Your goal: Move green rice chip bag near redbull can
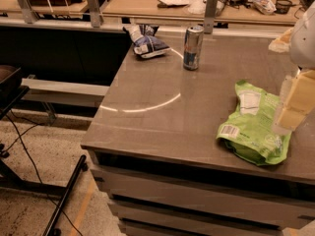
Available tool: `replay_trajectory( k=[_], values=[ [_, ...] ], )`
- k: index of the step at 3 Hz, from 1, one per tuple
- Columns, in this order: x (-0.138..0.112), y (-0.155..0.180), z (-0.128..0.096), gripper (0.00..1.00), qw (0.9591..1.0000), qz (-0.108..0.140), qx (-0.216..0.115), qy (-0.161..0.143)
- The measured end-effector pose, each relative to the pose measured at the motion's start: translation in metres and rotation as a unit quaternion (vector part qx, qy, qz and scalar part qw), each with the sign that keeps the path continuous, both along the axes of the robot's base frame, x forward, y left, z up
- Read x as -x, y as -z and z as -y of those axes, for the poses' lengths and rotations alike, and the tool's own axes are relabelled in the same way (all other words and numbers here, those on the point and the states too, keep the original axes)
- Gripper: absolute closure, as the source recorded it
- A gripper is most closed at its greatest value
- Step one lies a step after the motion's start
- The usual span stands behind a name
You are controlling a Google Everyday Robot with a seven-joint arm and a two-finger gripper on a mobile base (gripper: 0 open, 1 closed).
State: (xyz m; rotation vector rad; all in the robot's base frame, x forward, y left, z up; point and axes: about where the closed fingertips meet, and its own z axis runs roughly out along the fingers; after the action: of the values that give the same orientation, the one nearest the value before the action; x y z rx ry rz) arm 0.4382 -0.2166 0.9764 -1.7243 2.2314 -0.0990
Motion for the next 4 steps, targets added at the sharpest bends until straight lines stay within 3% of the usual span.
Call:
replay_trajectory(
  k=[1,2,3,4],
  values=[
    [0.000,0.000,0.000,0.00,1.0000,0.000,0.000,0.000],
    [-0.006,0.006,-0.002,0.00,0.9995,-0.005,-0.008,0.029],
    [-0.015,0.017,-0.005,0.00,0.9970,-0.015,-0.019,0.074],
    [-0.021,0.043,0.007,0.00,0.9882,-0.032,0.013,0.150]
  ],
)
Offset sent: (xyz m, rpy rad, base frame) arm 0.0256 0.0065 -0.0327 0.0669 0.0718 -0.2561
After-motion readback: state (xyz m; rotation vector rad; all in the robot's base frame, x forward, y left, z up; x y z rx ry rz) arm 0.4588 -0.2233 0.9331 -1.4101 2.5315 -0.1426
